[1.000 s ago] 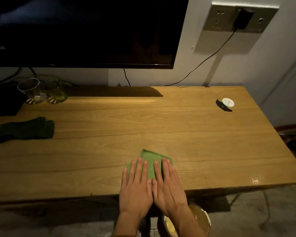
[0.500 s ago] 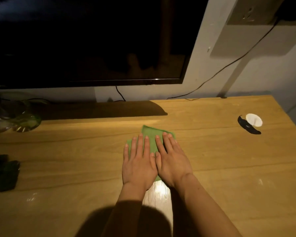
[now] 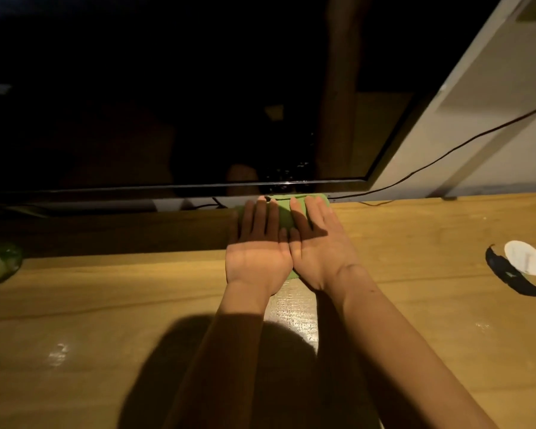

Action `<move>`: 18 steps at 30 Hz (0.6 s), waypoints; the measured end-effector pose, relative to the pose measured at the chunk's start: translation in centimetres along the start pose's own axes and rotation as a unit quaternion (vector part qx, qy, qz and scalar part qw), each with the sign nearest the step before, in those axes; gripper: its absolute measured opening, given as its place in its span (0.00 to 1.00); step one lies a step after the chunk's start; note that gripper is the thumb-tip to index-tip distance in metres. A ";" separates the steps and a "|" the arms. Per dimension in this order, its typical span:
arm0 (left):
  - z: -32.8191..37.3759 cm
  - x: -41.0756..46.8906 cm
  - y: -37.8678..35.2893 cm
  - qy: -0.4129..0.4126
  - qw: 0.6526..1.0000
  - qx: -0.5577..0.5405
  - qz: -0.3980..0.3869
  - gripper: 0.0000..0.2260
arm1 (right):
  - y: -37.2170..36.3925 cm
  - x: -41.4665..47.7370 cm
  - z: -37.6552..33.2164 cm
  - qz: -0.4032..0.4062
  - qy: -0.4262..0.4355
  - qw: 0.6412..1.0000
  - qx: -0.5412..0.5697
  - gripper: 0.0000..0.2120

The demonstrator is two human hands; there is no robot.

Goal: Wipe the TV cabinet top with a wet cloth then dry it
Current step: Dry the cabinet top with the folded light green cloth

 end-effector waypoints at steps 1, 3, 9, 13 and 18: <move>0.0 -0.4 0.1 0.001 1.000 -0.001 -0.002 0.29 | 0.0 -0.3 -0.1 -0.006 0.006 1.000 -0.007 0.32; 0.0 -1.7 0.6 0.004 1.000 -0.010 -0.002 0.29 | 0.3 -1.6 -0.4 -0.009 0.018 1.000 -0.010 0.31; 1.5 -9.6 2.3 0.018 0.999 -0.036 0.011 0.27 | 1.3 -10.0 -1.6 0.004 -0.012 0.999 0.034 0.28; 3.0 -17.5 3.8 0.033 0.999 -0.039 -0.007 0.27 | 1.8 -18.0 -2.4 -0.005 -0.016 0.999 0.039 0.29; 6.1 -28.8 6.0 0.033 0.999 -0.034 -0.014 0.27 | 2.8 -29.9 -2.9 0.000 -0.019 0.999 0.045 0.29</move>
Point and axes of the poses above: each hand's wrist, its own x-axis towards the middle knuckle, its own y-axis out of the back of the hand, z = x × y, the point moved 3 cm from there along x, towards the middle knuckle, and after that the axes turned 15 degrees about z, right-handed, at the moved point
